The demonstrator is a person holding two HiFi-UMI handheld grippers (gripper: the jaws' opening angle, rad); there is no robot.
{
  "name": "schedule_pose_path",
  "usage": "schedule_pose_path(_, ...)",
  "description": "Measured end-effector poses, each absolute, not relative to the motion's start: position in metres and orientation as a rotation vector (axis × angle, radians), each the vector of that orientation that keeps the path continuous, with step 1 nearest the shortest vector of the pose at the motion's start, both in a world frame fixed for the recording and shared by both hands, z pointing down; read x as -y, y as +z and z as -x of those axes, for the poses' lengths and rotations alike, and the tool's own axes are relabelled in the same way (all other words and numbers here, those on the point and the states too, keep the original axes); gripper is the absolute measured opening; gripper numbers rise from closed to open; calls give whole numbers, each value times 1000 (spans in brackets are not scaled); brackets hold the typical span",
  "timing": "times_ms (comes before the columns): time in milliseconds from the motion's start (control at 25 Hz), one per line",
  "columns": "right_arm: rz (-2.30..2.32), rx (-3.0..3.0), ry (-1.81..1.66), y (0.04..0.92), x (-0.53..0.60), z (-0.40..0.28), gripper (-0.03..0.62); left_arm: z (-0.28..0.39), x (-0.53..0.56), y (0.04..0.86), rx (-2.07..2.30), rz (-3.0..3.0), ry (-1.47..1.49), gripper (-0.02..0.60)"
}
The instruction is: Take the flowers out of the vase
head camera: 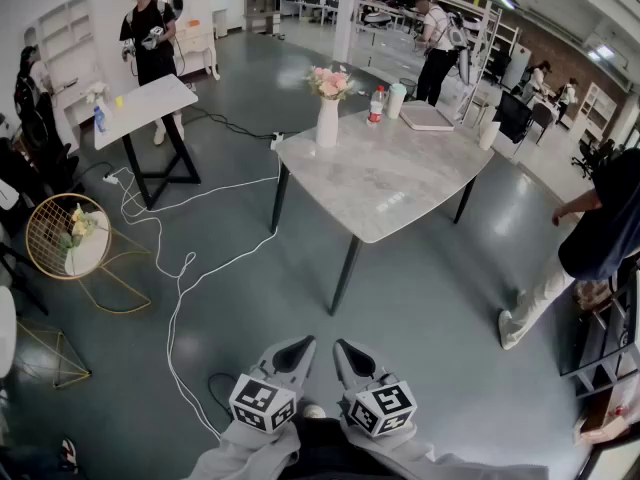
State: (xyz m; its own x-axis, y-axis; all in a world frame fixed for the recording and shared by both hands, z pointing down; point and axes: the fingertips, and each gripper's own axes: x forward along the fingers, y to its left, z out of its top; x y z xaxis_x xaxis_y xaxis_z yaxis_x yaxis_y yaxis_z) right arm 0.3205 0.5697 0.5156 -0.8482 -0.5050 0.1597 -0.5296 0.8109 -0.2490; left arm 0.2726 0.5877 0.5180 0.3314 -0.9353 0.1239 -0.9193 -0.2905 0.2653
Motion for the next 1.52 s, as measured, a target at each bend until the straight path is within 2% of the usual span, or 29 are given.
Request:
schedule_pose_path(800,-851,2921,493,516,-553,-322,0,-275,-575,525,1648,-2272,-84,5)
schedule_pose_path(1520,-896,2899,529,520,-469,-284,0,-234,-485,527,1613,-2264,-97,5)
